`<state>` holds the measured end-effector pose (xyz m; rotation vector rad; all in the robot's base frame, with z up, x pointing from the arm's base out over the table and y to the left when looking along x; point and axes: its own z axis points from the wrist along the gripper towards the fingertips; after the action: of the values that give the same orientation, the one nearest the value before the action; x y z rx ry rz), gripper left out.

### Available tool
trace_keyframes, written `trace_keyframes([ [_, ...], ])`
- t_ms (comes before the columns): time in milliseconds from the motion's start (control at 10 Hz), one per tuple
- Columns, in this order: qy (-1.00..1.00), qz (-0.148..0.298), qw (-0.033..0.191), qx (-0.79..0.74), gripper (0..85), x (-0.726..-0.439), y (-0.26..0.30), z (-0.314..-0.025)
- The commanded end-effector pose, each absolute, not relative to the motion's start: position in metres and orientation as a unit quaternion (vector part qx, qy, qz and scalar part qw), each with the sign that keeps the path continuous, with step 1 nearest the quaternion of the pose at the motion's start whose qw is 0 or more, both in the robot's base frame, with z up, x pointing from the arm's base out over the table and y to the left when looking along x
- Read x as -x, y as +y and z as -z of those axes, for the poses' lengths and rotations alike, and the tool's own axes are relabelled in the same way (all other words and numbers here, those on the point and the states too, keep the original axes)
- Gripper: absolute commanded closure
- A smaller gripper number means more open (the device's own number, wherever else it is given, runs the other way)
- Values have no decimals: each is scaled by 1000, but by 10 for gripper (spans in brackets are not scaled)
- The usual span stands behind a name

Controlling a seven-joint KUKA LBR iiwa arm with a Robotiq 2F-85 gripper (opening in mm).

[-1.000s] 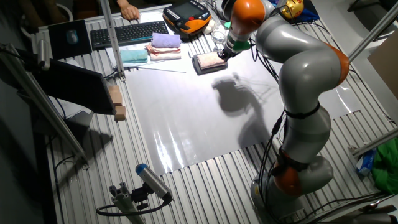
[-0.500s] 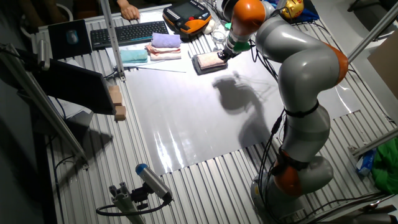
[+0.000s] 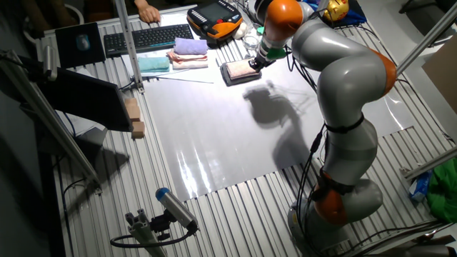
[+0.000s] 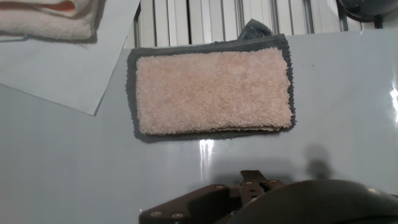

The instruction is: Clean the table with a cloth

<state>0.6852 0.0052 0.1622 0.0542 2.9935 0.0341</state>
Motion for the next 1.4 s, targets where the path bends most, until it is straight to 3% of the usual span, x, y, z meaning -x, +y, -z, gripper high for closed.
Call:
trace_keyframes([
  [0, 997, -10, 73, -16, 850, -685, 5, -162],
  [200, 998, -6, 67, -9, 850, -685, 5, -162],
  [500, 999, -3, 34, -3, 850, -685, 5, -162],
  [700, 999, 7, 42, -5, 850, -685, 5, -162],
  [1000, 997, -14, 70, 0, 850, -686, 6, -162],
  [1300, 997, -1, 76, 4, 850, -696, 7, -149],
])
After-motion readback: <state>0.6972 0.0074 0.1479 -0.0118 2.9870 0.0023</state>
